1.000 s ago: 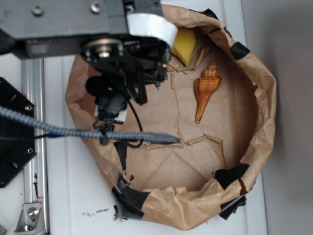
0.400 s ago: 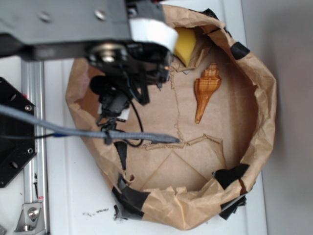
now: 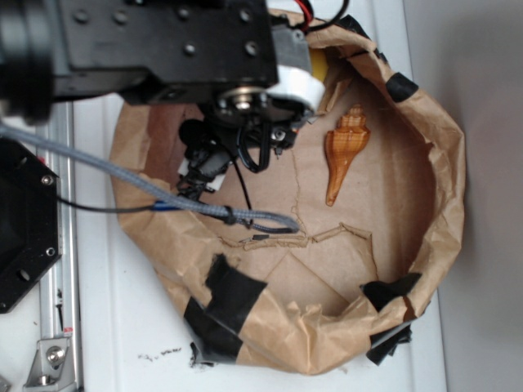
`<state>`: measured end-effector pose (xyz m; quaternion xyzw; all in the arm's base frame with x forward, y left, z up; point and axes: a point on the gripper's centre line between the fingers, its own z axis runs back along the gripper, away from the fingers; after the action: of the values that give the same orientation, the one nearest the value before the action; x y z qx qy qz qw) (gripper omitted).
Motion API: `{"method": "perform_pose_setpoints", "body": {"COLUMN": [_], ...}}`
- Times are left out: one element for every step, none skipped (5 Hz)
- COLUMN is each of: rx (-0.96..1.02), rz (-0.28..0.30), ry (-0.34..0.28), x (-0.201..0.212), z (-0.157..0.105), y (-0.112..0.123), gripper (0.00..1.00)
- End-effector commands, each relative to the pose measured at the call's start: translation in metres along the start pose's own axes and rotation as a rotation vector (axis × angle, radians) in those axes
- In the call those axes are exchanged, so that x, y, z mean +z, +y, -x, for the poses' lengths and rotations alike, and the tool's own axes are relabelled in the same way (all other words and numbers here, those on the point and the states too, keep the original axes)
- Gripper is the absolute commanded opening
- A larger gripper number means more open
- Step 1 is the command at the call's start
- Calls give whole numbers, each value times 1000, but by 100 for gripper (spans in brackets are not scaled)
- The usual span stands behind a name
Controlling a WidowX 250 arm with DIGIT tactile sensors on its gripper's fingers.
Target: Grab the red paper.
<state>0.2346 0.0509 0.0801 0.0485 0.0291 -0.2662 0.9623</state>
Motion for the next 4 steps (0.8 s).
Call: {"method": "perform_pose_setpoints", "body": {"rx": [-3,-17,33,134], "rz": [-20,-47,-41,-79], "ry": [16,21,54,31], "x": [-3,-2,-2,-12], "z": [4,6,14,21], "y": [47,45,45,60], "gripper": [100,100,100,100]}}
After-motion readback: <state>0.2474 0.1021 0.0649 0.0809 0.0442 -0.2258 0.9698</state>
